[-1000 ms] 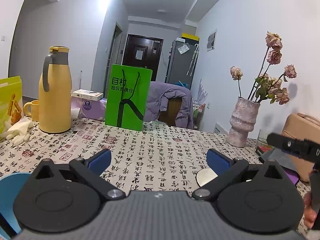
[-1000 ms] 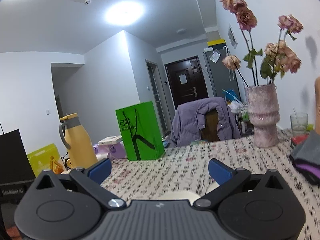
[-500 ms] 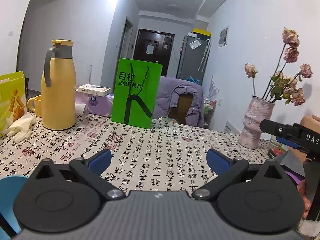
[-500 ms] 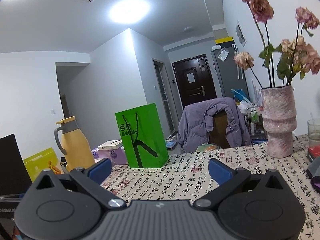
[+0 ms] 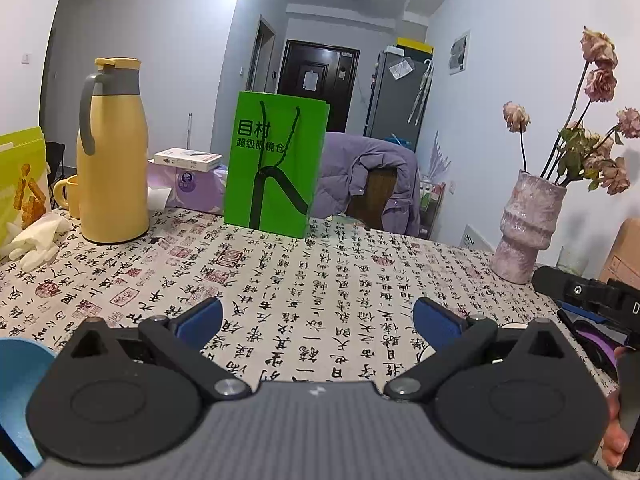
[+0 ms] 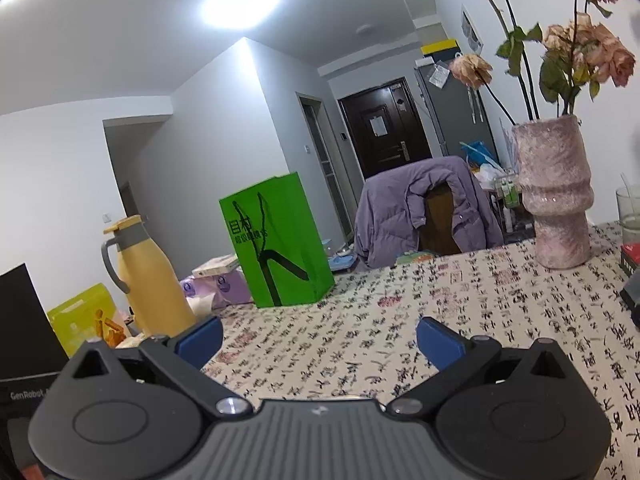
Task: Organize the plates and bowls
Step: 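Lower both open grippers onto the rim of a white bowl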
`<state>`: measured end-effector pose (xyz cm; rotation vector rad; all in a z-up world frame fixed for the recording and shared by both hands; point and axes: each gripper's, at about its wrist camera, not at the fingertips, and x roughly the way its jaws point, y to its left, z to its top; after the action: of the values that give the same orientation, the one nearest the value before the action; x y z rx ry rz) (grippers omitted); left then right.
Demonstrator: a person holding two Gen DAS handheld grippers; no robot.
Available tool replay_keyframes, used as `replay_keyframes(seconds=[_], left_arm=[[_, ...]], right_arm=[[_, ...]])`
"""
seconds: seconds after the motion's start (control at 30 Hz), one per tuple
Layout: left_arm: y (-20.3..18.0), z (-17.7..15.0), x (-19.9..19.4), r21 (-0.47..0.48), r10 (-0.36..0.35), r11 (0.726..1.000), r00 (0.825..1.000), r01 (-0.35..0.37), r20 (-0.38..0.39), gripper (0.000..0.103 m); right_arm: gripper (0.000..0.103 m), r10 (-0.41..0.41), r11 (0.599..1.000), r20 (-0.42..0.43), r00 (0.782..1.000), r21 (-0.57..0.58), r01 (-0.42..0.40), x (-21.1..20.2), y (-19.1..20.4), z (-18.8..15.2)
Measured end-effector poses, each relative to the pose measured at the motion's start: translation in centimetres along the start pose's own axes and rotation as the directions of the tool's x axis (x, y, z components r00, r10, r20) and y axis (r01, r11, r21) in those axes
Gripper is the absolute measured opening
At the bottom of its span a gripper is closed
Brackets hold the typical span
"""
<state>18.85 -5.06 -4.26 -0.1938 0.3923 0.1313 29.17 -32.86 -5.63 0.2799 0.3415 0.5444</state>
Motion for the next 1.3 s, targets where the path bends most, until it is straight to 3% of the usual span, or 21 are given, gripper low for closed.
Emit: replay_keyframes(seconds=[0.4,0.77,1.03,1.3], left_arm=[[-1.8,-0.5,1.1,0.042,0.018,0.999,0.999,-0.016,-0.044,0.103],[-2.7,0.1,3.0,0.044,0.015,0.999,0.995,-0.010,-0.102,0.103],[-4.7,0.3,5.1,0.096,0.012,0.995,0.989,0.002,-0.146,0.103],[-5.1,-0.2,7.2,0.095,0.039,0.995,0.973,-0.017,-0.226,0.103]], right_arm=[[0.103,-0.029,0.995,-0.051,0.998,0.096,0.033,0.5,-2.2,-0.6],[0.103,-0.064,0.990,-0.090,0.994,0.117,0.074,1.4,-3.1,-0.9],[0.103,-0.084,0.987,-0.115,0.990,0.127,0.098,2.0,-3.7,-1.0],[0.088,-0.126,0.985,-0.195,0.973,0.094,0.147,2.2,-3.0,-1.3]])
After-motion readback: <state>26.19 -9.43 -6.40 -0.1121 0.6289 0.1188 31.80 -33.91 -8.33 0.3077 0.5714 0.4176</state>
